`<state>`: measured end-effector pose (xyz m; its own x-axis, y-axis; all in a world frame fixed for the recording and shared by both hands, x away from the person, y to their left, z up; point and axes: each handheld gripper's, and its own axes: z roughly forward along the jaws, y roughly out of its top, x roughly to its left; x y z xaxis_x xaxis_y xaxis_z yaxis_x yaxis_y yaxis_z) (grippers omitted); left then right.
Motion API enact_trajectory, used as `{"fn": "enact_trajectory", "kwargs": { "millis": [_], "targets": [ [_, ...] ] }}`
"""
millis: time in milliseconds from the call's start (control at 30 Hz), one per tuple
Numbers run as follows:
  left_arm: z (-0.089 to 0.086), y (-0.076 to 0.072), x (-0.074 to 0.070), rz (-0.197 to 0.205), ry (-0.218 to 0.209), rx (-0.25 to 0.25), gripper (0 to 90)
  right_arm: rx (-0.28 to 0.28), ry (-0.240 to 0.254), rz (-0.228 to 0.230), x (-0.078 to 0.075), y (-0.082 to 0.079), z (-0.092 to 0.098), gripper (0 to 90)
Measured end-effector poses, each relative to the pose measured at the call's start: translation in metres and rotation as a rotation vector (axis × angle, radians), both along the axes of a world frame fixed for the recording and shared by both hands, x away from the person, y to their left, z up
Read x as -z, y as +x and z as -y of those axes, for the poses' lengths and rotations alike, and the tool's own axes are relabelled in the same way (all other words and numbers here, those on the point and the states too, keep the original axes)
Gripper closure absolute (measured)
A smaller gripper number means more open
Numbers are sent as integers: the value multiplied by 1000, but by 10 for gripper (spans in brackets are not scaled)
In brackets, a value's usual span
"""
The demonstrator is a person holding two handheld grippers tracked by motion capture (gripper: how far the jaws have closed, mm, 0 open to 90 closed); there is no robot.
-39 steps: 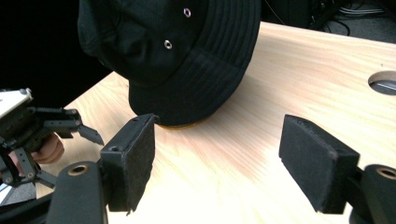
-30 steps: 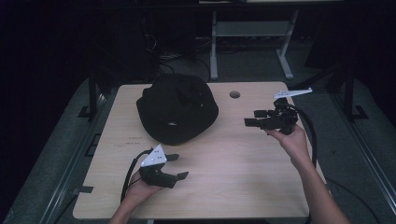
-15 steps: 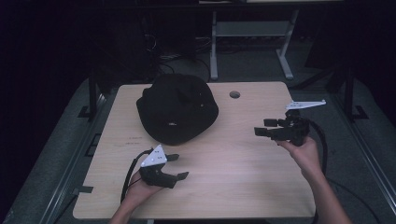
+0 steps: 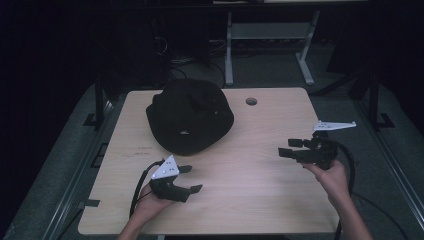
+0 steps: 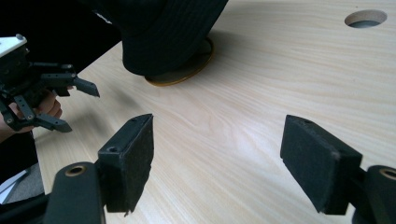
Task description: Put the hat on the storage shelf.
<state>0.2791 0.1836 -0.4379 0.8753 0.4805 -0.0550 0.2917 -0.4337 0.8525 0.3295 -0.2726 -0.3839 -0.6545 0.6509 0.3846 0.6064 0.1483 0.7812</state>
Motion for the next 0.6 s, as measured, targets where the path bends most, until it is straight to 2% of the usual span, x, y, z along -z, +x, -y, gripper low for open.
{"fn": "enact_trajectory", "kwargs": {
  "millis": [200,600],
  "targets": [
    [0,0,0,-1,3,-1,245,20,18,-6,12,-13,8,241],
    [1,0,1,-2,8,1,245,49,34,-14,27,-28,22,236]
  ]
}}
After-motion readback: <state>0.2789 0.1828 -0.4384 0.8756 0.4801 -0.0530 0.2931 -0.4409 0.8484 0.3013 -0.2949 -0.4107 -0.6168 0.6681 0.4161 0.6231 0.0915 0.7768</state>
